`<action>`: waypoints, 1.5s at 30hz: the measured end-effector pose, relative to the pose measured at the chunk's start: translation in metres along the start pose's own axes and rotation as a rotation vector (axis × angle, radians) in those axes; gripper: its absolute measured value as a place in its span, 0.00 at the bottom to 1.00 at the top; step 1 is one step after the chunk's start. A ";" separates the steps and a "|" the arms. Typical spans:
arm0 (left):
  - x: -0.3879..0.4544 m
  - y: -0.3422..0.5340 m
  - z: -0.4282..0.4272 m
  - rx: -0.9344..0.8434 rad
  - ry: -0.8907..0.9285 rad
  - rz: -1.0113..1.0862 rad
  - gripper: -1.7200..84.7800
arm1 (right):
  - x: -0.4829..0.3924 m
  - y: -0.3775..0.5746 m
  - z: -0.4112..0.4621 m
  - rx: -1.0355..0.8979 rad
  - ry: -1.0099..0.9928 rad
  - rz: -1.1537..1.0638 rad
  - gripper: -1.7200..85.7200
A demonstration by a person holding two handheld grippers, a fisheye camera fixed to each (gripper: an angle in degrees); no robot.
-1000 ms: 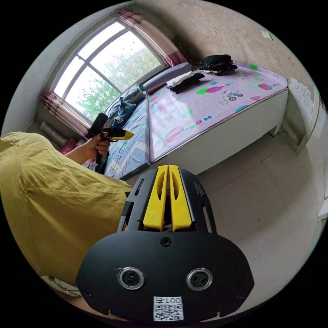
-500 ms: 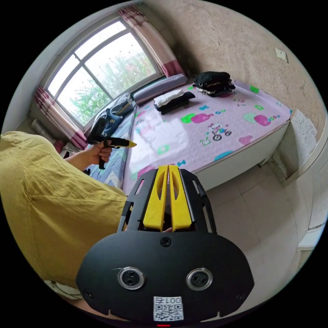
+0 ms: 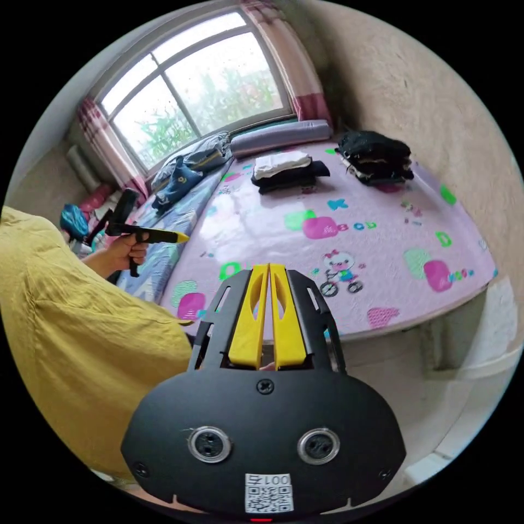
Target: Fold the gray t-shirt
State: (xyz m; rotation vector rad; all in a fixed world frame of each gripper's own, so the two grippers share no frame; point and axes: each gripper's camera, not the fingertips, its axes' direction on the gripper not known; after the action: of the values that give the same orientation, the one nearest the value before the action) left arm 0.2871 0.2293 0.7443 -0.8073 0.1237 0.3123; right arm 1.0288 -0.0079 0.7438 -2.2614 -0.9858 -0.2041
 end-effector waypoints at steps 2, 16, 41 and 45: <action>0.014 -0.018 0.009 0.040 -0.035 -0.049 0.01 | 0.020 -0.032 -0.020 0.049 0.128 -0.131 0.02; 0.168 -0.193 0.079 0.266 -0.119 -0.264 0.01 | 0.178 -0.191 -0.149 0.104 0.162 -0.304 0.03; 0.261 -0.451 0.117 0.237 -0.249 0.048 0.01 | 0.274 -0.321 -0.396 0.340 0.098 -0.253 0.03; 0.230 -0.536 0.125 0.260 -0.147 -0.099 0.02 | 0.325 -0.379 -0.397 0.299 -0.001 -0.278 0.03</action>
State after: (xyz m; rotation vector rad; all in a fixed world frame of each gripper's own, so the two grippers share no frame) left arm 0.6763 0.0247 1.1484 -0.5285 -0.0135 0.2548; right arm 1.0366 0.1303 1.3669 -1.8521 -1.2425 -0.1620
